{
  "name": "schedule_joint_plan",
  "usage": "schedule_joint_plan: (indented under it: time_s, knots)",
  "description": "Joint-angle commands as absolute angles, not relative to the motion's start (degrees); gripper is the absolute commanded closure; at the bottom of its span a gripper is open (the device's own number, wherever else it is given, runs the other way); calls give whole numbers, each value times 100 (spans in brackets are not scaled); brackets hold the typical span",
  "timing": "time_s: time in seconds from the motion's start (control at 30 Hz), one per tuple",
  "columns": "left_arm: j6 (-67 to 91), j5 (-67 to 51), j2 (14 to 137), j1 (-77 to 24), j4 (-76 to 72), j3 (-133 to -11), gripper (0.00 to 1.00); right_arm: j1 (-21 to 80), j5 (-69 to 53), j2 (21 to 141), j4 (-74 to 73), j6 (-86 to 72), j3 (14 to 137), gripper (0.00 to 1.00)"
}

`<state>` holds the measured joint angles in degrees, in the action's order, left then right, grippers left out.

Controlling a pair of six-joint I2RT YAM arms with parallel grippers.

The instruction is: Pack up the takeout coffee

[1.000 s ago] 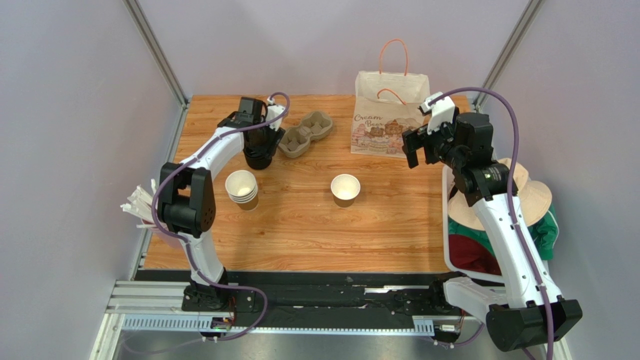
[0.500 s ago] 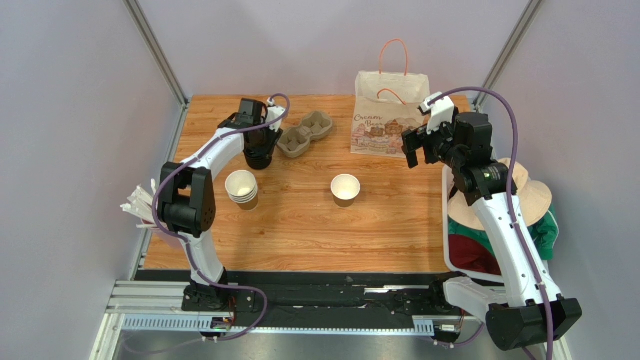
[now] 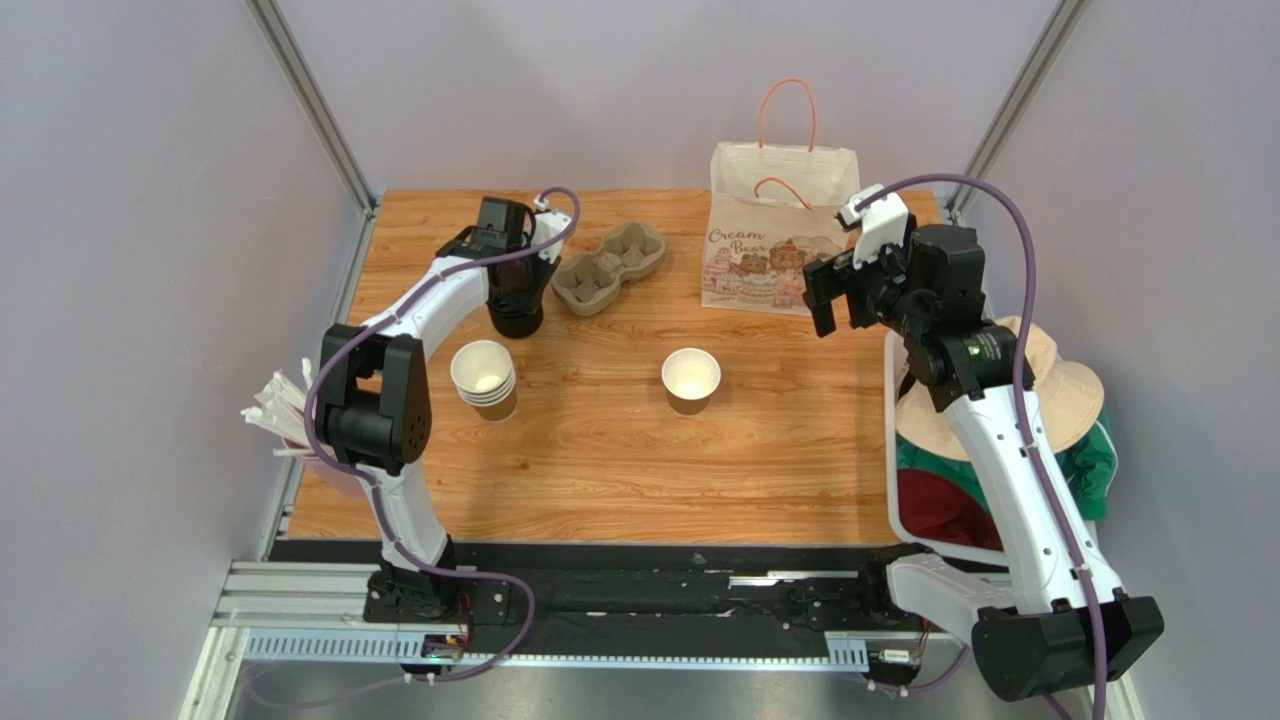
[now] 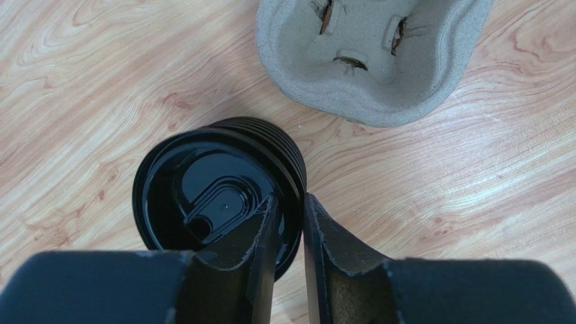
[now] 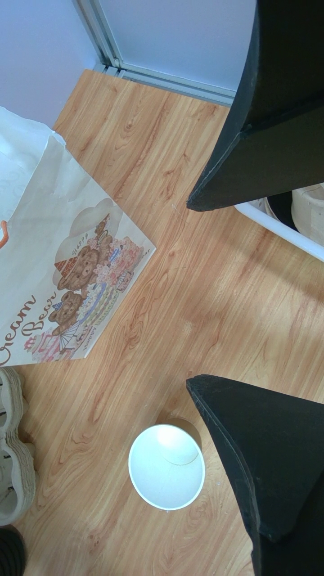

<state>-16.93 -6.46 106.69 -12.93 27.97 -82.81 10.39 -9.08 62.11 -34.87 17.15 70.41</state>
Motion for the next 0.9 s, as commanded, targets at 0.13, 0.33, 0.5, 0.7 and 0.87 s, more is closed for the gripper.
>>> schedule_joint_plan:
  time_s: [0.13,0.33,0.5,0.7,0.87]
  knots:
    - [-1723,-589,10608,-1266,2654,-8271,79,1028,-967,6196,-3314,1688,7049,2]
    - [-1723,-571,10433,-1266,2689,-8270,81,1020,-984,6205,-3313,1688,7049,2]
    - [-1696,-764,10126,-1266,2838,-8393,81,1020,-1037,6205,-3331,1687,7058,2]
    - [-1608,-1247,9555,-1266,3146,-8604,81,1028,-1177,6179,-3357,1635,7075,2]
    - [-1573,-1704,8983,-1266,3384,-8745,82,1020,-1379,6135,-3384,1573,7101,1]
